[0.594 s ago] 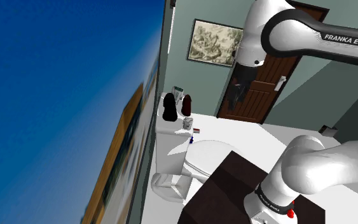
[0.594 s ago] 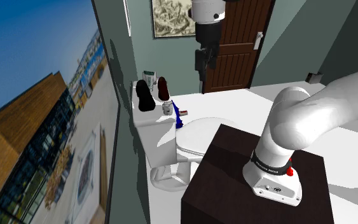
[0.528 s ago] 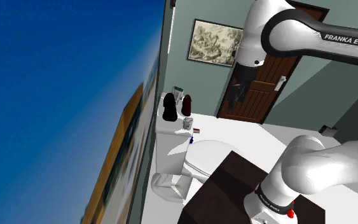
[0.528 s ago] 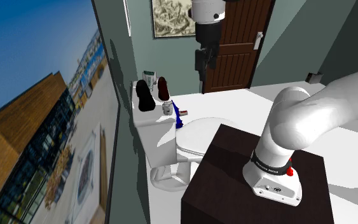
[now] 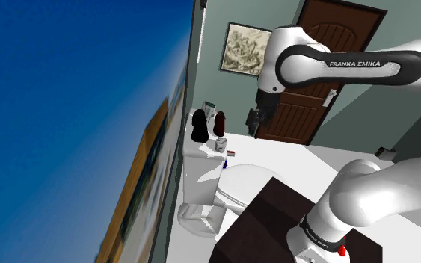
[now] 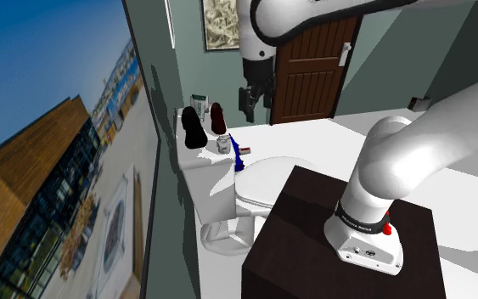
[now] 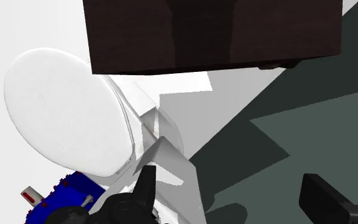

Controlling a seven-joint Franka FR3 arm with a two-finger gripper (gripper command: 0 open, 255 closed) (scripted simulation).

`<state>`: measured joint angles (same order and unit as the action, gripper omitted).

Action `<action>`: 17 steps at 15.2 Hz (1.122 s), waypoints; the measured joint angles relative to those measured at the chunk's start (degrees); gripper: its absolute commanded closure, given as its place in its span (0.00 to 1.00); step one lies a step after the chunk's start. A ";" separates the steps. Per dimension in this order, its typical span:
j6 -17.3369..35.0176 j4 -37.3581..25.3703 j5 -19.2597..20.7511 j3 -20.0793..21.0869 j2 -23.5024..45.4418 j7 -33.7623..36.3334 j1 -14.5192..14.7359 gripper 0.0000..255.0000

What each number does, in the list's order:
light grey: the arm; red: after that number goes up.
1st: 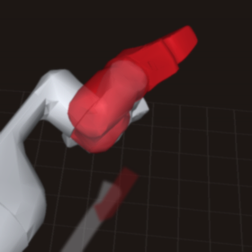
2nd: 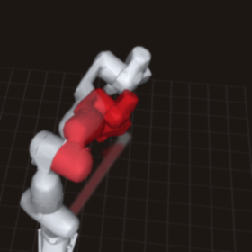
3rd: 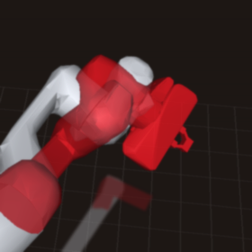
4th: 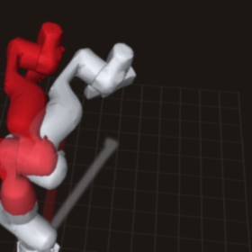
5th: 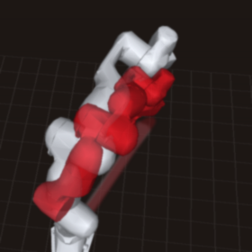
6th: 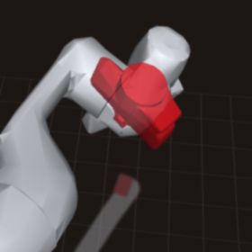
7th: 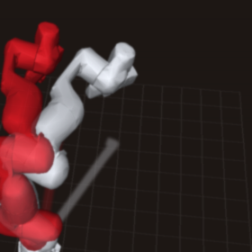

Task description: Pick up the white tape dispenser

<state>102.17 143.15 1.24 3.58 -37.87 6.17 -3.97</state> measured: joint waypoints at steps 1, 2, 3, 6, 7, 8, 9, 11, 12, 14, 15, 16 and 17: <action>2.05 0.09 0.01 0.11 1.68 0.89 -0.41 0.00; 4.56 0.99 0.09 0.10 3.08 1.70 -0.86 0.00; 6.61 0.88 0.22 0.10 4.92 2.48 -1.34 0.00; 13.07 0.66 0.79 -0.18 10.76 4.64 -2.88 0.00; 15.27 0.64 0.90 -0.11 12.71 5.60 -3.27 0.00; 17.03 0.73 1.01 -0.10 14.09 6.49 -3.65 0.00; 19.36 0.72 1.26 -0.23 16.20 7.25 -4.17 0.00; 22.83 -0.13 1.63 -0.27 19.91 8.99 -4.99 0.00; 24.76 -0.52 1.90 -0.47 21.97 9.70 -5.49 0.00; 28.17 -2.35 2.53 -0.94 26.59 11.05 -6.51 0.00; 29.98 -2.70 2.78 -1.03 28.52 12.02 -6.85 0.00; 32.03 -3.22 3.10 -1.17 30.82 12.97 -7.21 0.00; 33.83 -3.93 3.36 -1.31 33.04 13.92 -7.51 0.00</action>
<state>136.00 139.22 4.60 2.27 -4.82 20.09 -11.48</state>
